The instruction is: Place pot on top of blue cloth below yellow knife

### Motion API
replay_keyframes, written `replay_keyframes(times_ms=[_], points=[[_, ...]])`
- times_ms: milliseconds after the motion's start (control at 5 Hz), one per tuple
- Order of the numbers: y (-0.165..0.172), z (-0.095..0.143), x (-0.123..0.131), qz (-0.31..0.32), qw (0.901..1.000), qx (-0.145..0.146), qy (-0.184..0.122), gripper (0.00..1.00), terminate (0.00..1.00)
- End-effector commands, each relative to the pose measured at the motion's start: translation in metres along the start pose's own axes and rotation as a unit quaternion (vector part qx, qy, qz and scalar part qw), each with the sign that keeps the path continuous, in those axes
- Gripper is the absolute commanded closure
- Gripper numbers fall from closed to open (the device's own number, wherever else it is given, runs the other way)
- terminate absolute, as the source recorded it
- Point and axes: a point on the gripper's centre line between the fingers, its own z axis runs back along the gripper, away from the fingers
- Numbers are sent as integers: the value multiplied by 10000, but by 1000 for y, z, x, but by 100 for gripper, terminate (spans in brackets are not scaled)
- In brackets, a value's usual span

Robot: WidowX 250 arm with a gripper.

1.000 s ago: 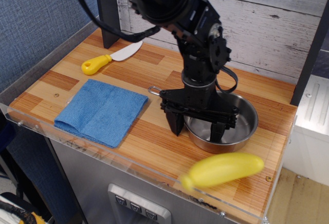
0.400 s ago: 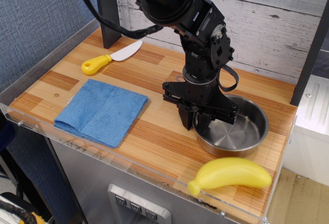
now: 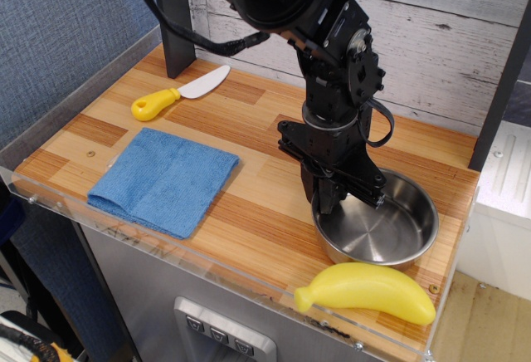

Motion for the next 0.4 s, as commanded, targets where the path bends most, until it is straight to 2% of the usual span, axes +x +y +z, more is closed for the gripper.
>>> replay_keyframes(times_ms=[0,200], points=[[15,35,19,-536,9977,-226,-346,100,0],[29,52,25,-823,9953,-232,-456,100,0]])
